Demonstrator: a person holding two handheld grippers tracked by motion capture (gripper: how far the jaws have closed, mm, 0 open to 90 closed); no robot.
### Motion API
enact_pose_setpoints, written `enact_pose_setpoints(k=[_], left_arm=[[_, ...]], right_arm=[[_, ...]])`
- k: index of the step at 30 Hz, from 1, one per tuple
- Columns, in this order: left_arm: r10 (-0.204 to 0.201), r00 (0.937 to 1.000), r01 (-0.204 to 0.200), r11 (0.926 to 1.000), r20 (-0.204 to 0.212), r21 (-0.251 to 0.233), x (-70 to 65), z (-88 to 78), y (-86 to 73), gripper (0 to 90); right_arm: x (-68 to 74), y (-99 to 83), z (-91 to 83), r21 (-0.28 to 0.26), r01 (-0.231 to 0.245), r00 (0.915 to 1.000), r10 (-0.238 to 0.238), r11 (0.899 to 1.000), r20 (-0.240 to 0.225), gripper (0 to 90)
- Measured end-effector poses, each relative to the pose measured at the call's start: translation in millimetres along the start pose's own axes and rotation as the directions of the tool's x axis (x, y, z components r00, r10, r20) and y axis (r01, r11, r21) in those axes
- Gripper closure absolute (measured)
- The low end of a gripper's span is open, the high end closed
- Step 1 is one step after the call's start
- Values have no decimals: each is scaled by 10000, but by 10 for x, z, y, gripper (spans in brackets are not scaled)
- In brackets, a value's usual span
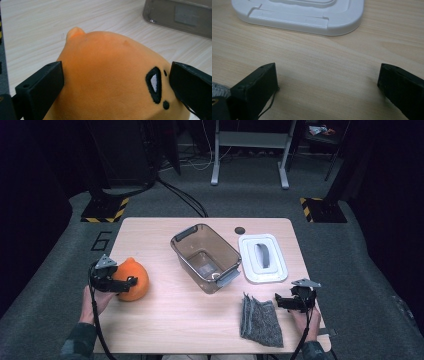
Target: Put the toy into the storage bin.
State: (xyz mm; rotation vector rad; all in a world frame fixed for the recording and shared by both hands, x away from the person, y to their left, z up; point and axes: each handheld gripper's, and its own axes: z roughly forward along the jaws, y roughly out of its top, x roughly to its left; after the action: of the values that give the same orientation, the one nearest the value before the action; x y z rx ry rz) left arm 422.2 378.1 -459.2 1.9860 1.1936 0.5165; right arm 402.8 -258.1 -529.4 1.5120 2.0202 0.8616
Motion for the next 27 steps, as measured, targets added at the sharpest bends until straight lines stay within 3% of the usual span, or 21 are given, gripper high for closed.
enact_pose_setpoints(k=[7,17,22,27], left_arm=[[-159,9998,160,9998,-140,104,-58,78,-78,164],[47,9969,-28,9997,-787,241,-161,109,-93,520],[22,9940,-14,10000,-1094,76,-203,85,-83,604],[-207,9917,166,9993,-1265,-327,-205,48,-54,625]], right_arm=[[0,0,0,-2,2,10000,-2,10000,2,19],[0,0,0,-6,-5,10000,5,10000,-9,22],[-1,0,1,-6,0,10000,0,10000,-19,22],[-2,1,1,-7,7,10000,-7,10000,-20,22]])
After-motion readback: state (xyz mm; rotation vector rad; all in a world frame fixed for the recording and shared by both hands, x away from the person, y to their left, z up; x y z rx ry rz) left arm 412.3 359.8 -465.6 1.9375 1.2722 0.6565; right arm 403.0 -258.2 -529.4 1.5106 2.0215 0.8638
